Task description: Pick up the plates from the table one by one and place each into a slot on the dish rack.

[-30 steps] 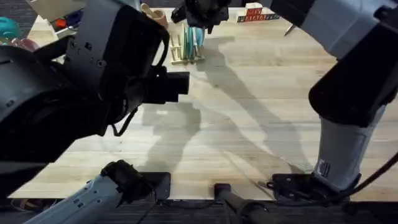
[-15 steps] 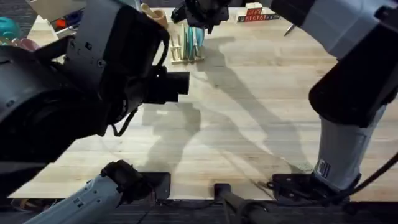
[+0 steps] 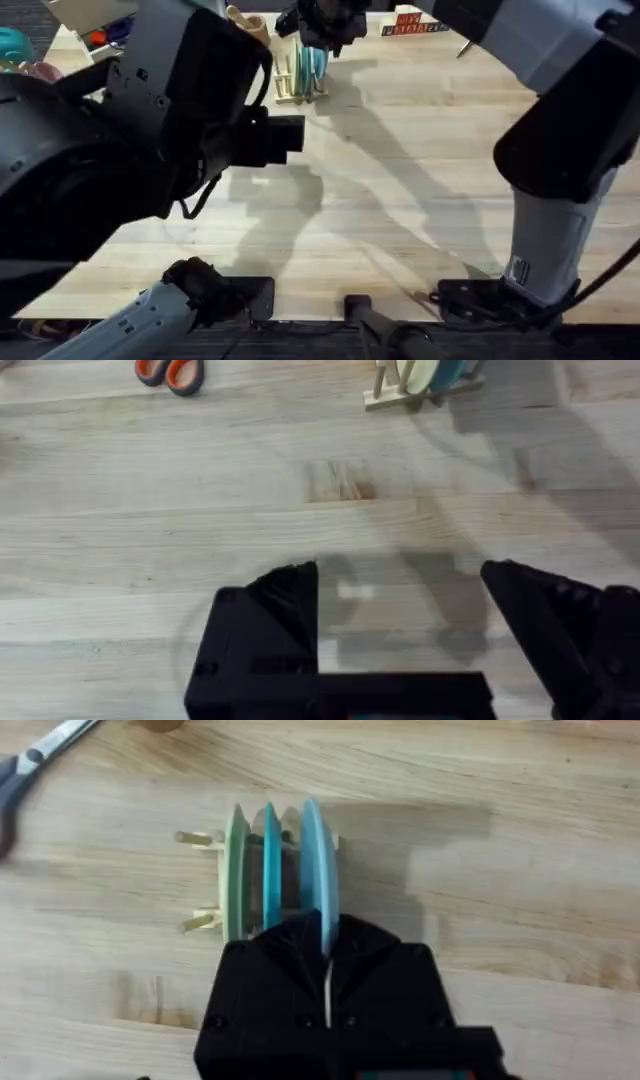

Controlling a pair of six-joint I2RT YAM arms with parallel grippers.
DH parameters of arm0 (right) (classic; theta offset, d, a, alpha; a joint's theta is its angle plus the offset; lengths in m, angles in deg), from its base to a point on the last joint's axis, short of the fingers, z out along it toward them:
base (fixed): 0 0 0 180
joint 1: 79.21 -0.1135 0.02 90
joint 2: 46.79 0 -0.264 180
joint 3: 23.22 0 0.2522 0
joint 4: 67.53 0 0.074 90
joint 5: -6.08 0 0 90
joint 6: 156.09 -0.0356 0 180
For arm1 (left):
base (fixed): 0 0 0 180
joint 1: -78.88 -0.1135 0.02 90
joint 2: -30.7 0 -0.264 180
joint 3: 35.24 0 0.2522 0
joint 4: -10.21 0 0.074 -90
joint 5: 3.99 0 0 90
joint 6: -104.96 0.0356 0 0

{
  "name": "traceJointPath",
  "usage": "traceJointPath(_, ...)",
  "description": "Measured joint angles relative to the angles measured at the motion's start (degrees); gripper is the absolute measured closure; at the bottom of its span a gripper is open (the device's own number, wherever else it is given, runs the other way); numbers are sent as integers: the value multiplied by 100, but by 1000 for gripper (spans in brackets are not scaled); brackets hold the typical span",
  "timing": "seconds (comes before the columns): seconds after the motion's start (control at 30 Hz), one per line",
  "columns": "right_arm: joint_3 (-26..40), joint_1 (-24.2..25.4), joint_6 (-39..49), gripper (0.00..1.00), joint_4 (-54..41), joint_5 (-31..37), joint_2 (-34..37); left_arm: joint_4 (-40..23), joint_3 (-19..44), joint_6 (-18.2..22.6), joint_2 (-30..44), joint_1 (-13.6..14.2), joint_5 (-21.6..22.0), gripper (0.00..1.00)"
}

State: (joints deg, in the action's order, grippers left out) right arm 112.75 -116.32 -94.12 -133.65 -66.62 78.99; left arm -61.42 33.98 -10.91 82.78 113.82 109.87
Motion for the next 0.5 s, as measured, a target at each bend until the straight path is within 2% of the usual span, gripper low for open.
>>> traceJointPath(0.5, 13, -13, -28, 971, -42, -42, 265, 0, 0, 0, 0, 0, 0, 8)
